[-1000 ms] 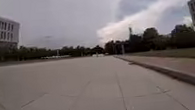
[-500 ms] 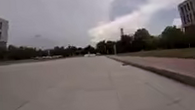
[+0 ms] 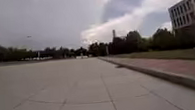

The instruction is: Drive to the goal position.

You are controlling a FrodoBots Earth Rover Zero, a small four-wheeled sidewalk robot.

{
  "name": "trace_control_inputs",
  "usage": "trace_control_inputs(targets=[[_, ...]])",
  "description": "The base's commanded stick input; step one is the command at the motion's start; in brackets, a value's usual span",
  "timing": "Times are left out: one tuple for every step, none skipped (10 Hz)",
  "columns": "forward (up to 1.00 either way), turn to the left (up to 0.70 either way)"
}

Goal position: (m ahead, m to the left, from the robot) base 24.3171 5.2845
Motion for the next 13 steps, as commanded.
trace_control_inputs(targets=[[1.0, 0.0], [1.0, 0.0], [1.0, 0.0], [1.0, 0.0], [1.0, 0.0], [1.0, 0.0], [1.0, 0.0], [1.0, 0.0], [1.0, 0.0], [1.0, 0.0], [1.0, 0.0], [1.0, 0.0], [1.0, 0.0]])
